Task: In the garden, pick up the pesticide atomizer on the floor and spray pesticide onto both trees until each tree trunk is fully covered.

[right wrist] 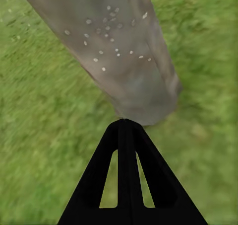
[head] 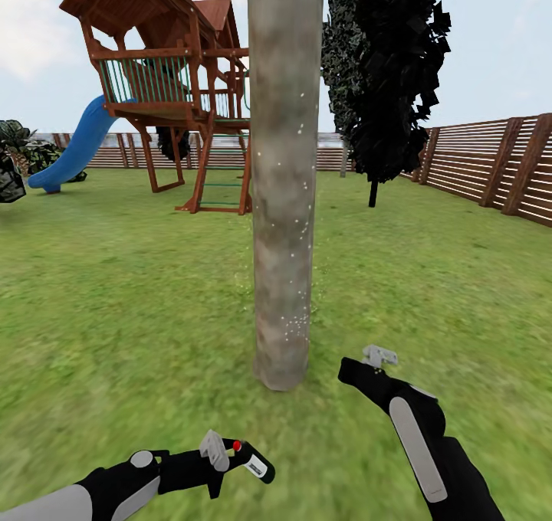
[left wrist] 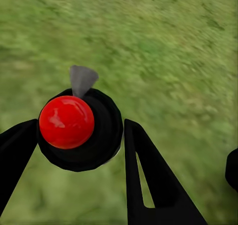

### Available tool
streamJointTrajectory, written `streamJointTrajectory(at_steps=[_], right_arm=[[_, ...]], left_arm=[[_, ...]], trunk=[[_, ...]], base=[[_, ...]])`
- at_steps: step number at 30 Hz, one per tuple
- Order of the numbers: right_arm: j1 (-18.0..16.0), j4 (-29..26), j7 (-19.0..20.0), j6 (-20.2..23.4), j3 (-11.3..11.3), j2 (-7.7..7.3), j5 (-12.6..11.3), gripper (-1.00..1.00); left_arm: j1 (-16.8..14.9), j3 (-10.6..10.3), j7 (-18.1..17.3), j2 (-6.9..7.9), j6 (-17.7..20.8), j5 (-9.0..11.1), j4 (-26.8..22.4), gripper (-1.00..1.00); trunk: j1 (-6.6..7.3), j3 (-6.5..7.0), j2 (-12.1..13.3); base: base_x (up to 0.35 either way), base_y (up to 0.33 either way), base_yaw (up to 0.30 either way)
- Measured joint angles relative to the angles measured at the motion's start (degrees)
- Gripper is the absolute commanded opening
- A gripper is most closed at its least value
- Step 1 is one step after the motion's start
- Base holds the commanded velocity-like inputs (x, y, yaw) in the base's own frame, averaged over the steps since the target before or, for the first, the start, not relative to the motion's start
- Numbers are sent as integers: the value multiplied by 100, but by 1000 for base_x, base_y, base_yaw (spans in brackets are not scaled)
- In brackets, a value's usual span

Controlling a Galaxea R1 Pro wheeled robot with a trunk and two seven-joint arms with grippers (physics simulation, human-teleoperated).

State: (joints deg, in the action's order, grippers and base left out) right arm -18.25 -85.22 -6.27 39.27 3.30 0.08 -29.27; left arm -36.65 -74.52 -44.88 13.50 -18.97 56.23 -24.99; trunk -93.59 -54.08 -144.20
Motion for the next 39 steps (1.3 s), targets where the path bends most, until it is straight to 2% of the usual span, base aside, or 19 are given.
streamJointTrajectory(at_steps=[14,20,26,29,31,32,39], right_arm=[[0,7,-13,-16,-75,-70,27,-100],[86,46,-23,-59,-123,-91,42,-100],[151,48,-49,-74,-131,-91,71,-100],[192,48,-104,-74,-136,-95,89,-100],[201,48,-264,-71,-133,-165,95,-100],[213,48,-309,-72,-132,-194,92,100],[328,31,-383,-88,-134,-249,90,100]], left_arm=[[3,0,4,10,1,39,44,-100],[7,8,13,100,1,55,76,-100],[8,9,34,273,5,64,78,-100],[8,11,40,471,13,78,79,-100],[8,18,54,587,14,81,117,-100],[8,23,56,624,12,81,136,-100],[6,58,59,759,9,89,181,-100]], trunk=[[0,0,0],[0,0,0],[0,0,0],[0,0,0],[0,0,0],[0,0,0],[0,0,0]], base=[[0,0,0],[0,0,0],[0,0,0],[0,0,0],[0,0,0],[0,0,0],[0,0,0]])
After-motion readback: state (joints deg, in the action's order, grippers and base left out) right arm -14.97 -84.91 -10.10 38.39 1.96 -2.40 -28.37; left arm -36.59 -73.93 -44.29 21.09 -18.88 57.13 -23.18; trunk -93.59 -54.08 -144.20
